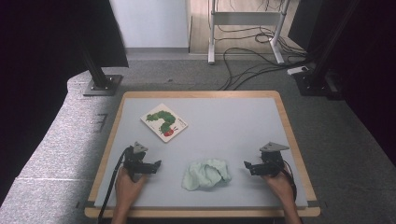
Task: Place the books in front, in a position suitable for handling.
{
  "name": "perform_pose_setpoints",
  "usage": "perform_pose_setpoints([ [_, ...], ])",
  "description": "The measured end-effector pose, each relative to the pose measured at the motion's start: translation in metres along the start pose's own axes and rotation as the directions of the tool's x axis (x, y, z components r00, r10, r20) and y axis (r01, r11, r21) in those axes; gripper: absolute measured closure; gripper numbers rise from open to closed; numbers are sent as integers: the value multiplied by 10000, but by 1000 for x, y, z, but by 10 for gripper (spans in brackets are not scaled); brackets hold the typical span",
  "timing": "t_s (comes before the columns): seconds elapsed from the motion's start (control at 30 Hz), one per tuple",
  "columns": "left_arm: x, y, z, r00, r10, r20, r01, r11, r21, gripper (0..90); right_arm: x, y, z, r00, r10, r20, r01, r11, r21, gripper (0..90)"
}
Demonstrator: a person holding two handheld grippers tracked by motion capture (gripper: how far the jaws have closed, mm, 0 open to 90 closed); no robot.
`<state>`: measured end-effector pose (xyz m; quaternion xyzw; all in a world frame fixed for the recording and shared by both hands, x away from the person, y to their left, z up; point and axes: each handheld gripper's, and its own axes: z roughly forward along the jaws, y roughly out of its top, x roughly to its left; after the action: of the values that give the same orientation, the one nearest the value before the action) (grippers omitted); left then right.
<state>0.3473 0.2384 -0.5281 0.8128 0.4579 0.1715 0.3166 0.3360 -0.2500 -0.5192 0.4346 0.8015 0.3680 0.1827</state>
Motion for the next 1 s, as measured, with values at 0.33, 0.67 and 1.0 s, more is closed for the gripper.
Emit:
perform_pose_setpoints([
  [0.33,0,0,0,10000,2,0,-2,10000,1,48,25,14,-8,9948,-509,-881,496,9986,-162,62],
  [0.67,0,0,0,10000,-3,-2,3,10000,-2,48,69,30,-10,9651,-1424,-2198,1374,9898,-378,50],
  [1.0,0,0,0,10000,-1,-1,1,10000,3,47,110,38,5,9198,-2142,-3288,2065,9767,-587,23],
])
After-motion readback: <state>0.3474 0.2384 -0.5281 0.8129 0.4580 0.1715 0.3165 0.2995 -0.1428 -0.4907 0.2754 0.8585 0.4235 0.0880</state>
